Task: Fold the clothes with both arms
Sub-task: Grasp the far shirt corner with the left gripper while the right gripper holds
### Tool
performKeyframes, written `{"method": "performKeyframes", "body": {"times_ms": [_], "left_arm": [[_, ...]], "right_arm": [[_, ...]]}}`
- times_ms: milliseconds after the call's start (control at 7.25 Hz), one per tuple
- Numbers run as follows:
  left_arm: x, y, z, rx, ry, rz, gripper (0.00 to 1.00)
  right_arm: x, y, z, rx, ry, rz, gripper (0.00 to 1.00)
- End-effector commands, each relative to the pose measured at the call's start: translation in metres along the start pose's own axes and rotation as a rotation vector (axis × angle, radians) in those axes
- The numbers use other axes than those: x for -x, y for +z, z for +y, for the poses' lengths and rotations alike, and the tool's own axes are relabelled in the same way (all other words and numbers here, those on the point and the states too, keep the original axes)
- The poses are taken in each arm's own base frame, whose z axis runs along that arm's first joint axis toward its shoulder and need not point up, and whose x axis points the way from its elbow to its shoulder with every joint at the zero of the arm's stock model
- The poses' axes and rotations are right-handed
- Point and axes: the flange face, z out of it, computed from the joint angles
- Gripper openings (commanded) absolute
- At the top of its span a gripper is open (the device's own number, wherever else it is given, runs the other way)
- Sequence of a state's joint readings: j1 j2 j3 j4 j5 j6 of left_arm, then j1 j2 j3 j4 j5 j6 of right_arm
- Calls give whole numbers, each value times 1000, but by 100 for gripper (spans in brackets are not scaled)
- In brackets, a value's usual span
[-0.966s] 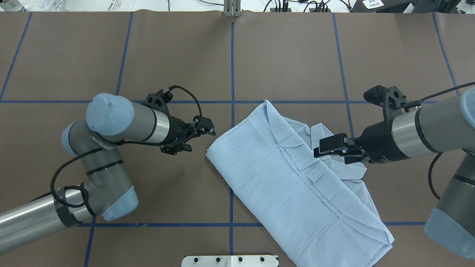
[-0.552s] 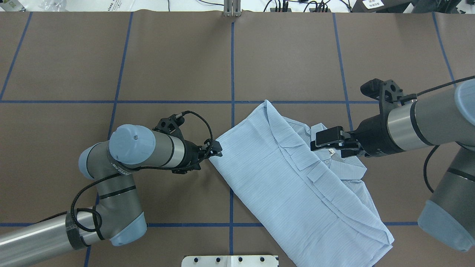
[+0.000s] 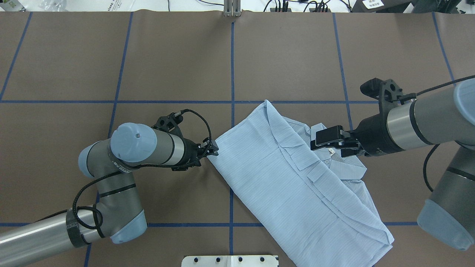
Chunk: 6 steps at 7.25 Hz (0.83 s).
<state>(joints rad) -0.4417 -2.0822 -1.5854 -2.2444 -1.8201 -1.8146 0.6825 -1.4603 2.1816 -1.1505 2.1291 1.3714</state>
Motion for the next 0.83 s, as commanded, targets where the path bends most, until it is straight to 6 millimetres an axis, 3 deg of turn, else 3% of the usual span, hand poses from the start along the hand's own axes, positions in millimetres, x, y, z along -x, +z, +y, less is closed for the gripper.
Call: {"method": "performKeyframes", "body": {"times_ms": [0, 414, 552, 690], "left_arm": [[-9, 2, -2, -11, 3, 8, 70], [-13, 17, -5, -19, -6, -10, 64], [-14, 20, -6, -21, -9, -11, 42], [-17, 17, -8, -23, -10, -7, 0]], "right_arm": [[-2, 3, -2, 0, 4, 7, 100], [-3, 2, -2, -2, 5, 7, 100], [-3, 1, -3, -3, 6, 6, 100], [-3, 1, -3, -4, 6, 6, 100]]}}
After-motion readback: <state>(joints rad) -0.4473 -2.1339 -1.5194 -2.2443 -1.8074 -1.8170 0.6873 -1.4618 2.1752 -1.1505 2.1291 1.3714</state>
